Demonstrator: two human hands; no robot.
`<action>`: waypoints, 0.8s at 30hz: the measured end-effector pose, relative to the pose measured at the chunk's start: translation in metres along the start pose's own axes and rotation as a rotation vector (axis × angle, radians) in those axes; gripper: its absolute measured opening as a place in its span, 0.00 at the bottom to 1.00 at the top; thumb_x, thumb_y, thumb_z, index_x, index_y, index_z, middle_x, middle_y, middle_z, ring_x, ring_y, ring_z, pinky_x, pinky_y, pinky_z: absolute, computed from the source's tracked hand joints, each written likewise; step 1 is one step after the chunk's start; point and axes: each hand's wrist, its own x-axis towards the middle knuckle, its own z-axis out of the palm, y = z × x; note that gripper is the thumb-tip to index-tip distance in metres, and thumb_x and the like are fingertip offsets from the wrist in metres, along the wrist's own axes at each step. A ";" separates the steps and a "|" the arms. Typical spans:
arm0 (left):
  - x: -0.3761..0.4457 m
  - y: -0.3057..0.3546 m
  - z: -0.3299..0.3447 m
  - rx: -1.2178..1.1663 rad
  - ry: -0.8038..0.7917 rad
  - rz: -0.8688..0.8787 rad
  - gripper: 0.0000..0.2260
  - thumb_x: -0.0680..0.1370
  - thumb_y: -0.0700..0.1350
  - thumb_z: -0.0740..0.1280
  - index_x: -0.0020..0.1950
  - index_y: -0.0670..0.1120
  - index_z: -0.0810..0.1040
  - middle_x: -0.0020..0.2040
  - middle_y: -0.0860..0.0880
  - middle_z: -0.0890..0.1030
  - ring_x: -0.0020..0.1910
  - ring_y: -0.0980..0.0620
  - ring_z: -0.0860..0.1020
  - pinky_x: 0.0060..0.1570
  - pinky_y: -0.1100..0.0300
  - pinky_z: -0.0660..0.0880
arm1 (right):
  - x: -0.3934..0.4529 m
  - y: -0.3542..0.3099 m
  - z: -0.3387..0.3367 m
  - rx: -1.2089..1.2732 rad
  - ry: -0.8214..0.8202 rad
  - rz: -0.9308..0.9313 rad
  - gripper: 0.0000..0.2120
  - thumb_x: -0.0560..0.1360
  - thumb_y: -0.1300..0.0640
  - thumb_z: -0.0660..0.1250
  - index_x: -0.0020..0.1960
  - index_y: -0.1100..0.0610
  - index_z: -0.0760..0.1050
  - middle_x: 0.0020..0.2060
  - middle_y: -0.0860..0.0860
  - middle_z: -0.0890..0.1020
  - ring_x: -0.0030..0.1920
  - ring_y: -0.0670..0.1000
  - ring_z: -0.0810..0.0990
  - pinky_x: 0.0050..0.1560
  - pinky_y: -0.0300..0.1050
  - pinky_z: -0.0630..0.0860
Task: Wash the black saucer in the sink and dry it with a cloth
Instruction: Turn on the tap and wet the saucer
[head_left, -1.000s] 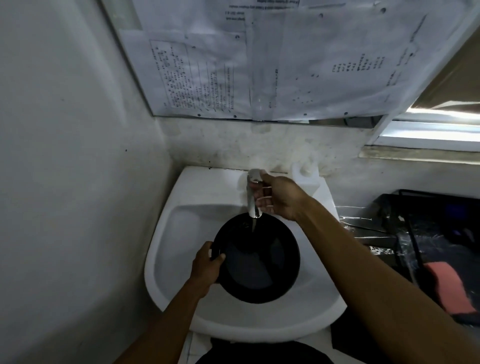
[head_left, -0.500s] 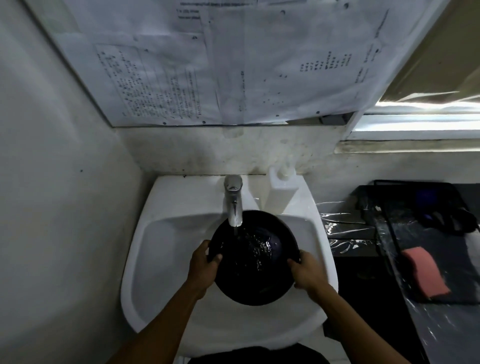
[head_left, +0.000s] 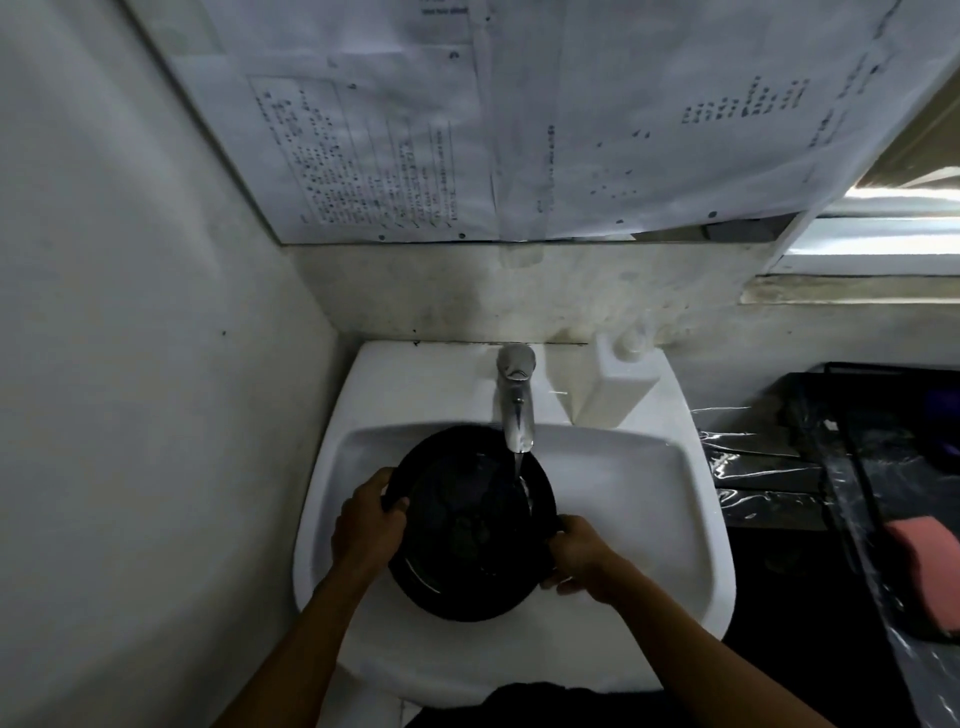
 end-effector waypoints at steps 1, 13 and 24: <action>0.001 -0.003 -0.002 -0.016 -0.017 -0.016 0.12 0.79 0.42 0.63 0.58 0.56 0.77 0.45 0.51 0.82 0.40 0.51 0.81 0.37 0.57 0.78 | -0.002 -0.002 -0.001 -0.027 -0.025 0.000 0.11 0.79 0.62 0.55 0.57 0.60 0.73 0.38 0.56 0.82 0.30 0.50 0.80 0.34 0.40 0.74; -0.020 0.010 0.056 -0.198 -0.261 -0.189 0.09 0.74 0.36 0.68 0.50 0.48 0.79 0.47 0.44 0.83 0.44 0.46 0.83 0.42 0.52 0.82 | -0.038 0.003 -0.072 -0.105 0.092 0.036 0.11 0.76 0.61 0.58 0.53 0.66 0.74 0.33 0.58 0.77 0.25 0.50 0.73 0.28 0.42 0.76; -0.015 0.026 0.075 -0.210 -0.203 -0.136 0.09 0.75 0.38 0.68 0.54 0.48 0.77 0.48 0.45 0.82 0.44 0.49 0.82 0.41 0.55 0.81 | -0.046 0.006 -0.087 -0.192 0.237 -0.022 0.08 0.75 0.58 0.59 0.51 0.61 0.70 0.39 0.57 0.76 0.32 0.54 0.76 0.28 0.42 0.75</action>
